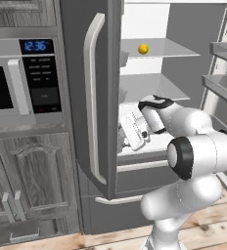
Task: Retrieve a lemon from the fridge and place it on the cutting board with the fish.
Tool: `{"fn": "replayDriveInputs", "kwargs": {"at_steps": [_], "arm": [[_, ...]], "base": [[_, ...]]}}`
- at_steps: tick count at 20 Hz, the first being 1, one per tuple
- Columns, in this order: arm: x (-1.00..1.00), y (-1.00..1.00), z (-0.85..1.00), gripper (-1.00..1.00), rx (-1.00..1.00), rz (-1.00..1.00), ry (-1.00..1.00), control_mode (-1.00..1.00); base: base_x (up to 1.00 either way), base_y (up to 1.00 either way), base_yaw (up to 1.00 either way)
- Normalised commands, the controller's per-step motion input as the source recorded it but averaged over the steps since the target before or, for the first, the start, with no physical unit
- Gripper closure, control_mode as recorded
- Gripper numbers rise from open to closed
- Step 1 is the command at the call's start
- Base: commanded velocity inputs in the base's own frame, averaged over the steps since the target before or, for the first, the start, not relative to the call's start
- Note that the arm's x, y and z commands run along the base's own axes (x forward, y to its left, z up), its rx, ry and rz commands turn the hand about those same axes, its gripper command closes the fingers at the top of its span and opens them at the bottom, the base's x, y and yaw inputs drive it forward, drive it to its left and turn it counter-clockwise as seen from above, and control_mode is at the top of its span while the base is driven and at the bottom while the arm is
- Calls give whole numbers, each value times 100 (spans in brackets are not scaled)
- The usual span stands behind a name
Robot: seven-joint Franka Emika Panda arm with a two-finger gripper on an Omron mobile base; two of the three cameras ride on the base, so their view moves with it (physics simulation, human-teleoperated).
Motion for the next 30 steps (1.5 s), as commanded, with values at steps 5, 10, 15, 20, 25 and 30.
{"fn": "replayDriveInputs", "kwargs": {"at_steps": [5,10,15,20,25,30], "arm": [[-27,82,0,-100,3,6,0,-100],[-64,89,0,-100,0,10,0,-100],[-79,86,0,-100,0,13,0,-100],[-55,51,0,-100,0,6,0,-100],[-7,1,0,-100,-9,0,1,-100],[9,-29,0,-100,-53,0,-1,-100]], "base": [[0,0,0],[0,0,0],[0,0,0],[0,0,0],[0,0,0],[0,0,0]]}}
